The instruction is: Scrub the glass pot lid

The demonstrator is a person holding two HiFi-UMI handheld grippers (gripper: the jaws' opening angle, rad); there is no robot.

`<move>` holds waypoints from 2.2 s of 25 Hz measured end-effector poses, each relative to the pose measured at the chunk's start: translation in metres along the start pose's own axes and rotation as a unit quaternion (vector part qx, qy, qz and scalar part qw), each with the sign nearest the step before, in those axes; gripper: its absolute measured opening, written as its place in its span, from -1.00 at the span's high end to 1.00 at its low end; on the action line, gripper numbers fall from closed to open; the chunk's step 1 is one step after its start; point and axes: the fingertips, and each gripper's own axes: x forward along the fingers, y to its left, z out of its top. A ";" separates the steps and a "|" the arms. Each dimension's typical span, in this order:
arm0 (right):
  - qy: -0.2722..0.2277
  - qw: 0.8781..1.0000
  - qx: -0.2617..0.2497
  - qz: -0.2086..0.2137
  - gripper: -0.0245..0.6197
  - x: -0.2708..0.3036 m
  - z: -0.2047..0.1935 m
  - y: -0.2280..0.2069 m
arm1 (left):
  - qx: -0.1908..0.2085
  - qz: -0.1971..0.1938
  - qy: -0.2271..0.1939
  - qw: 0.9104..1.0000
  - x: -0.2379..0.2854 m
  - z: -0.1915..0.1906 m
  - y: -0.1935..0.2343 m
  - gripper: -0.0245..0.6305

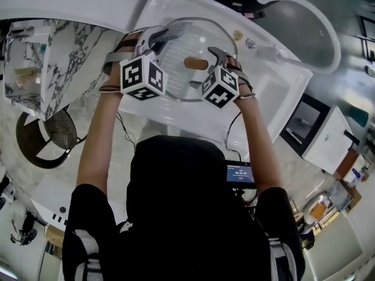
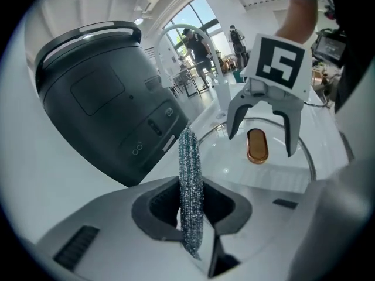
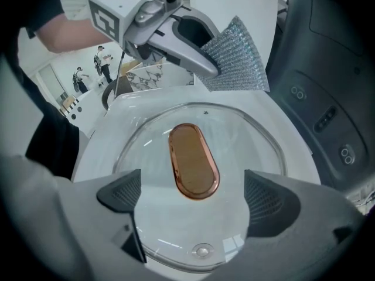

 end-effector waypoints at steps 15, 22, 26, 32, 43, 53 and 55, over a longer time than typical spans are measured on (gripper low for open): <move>-0.001 1.000 0.000 0.001 -0.61 0.001 0.000 0.000 | 0.086 -0.026 0.024 0.996 0.025 -0.012 -0.020 0.70; 0.000 1.000 0.000 0.000 -0.61 0.000 0.000 0.000 | 0.110 -0.029 0.034 0.993 0.031 -0.014 -0.029 0.71; 0.000 1.000 0.000 0.000 -0.61 0.001 0.000 -0.001 | 0.124 -0.030 0.039 0.991 0.032 -0.016 -0.032 0.71; 0.000 1.000 0.001 0.000 -0.61 0.002 0.000 -0.001 | 0.138 -0.035 0.045 0.989 0.028 -0.018 -0.037 0.71; 0.002 1.000 0.001 -0.001 -0.61 0.000 0.000 0.000 | 0.146 -0.040 0.046 0.987 0.018 -0.025 -0.051 0.71; 0.003 1.000 0.001 -0.001 -0.61 0.000 0.000 0.000 | 0.140 -0.049 0.056 0.987 0.003 -0.034 -0.066 0.71; 0.004 1.000 0.001 0.000 -0.61 0.000 0.000 0.000 | 0.139 -0.049 0.057 0.987 -0.001 -0.036 -0.071 0.71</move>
